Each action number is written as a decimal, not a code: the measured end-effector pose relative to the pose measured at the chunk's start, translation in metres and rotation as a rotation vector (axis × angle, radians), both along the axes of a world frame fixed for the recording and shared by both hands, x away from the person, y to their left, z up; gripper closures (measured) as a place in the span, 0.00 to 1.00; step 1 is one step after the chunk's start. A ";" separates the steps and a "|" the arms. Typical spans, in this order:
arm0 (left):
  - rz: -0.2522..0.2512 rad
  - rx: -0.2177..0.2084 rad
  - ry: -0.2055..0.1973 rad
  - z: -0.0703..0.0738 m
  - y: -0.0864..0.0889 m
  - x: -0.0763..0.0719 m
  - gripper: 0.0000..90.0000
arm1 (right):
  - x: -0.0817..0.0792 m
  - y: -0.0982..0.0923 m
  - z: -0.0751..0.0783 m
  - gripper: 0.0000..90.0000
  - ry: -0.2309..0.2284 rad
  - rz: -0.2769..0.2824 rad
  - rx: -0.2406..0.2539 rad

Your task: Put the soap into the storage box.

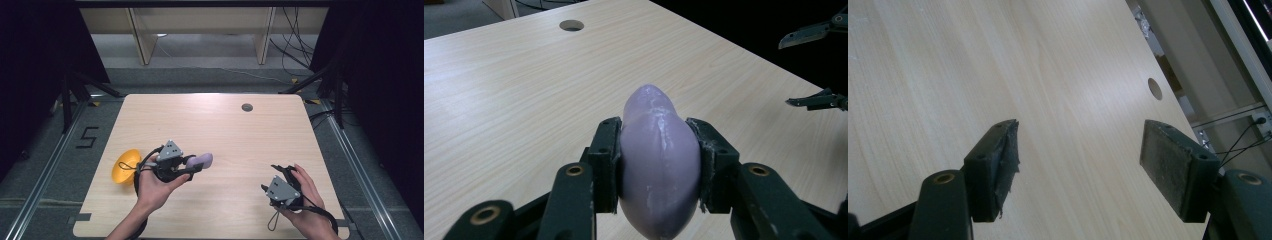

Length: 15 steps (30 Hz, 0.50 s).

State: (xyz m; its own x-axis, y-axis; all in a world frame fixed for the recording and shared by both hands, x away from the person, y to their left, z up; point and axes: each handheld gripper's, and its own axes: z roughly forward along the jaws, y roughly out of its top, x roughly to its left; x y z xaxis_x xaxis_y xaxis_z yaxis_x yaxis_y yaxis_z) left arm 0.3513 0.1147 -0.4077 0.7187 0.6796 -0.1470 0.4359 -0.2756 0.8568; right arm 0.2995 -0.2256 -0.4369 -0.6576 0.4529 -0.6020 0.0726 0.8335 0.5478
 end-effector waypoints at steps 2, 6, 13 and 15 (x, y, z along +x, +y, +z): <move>-0.001 -0.004 -0.005 0.000 0.002 0.000 0.65 | 0.000 0.000 0.000 0.36 -0.005 0.003 -0.004; 0.019 0.006 -0.005 0.002 0.007 -0.002 0.65 | 0.001 0.000 0.000 0.36 -0.007 0.009 -0.010; 0.051 -0.001 -0.002 0.003 0.017 -0.004 0.65 | 0.000 0.000 0.000 0.36 0.000 -0.002 -0.001; 0.064 0.000 -0.007 0.003 0.020 -0.005 0.65 | 0.000 0.000 0.000 0.36 0.000 -0.002 -0.001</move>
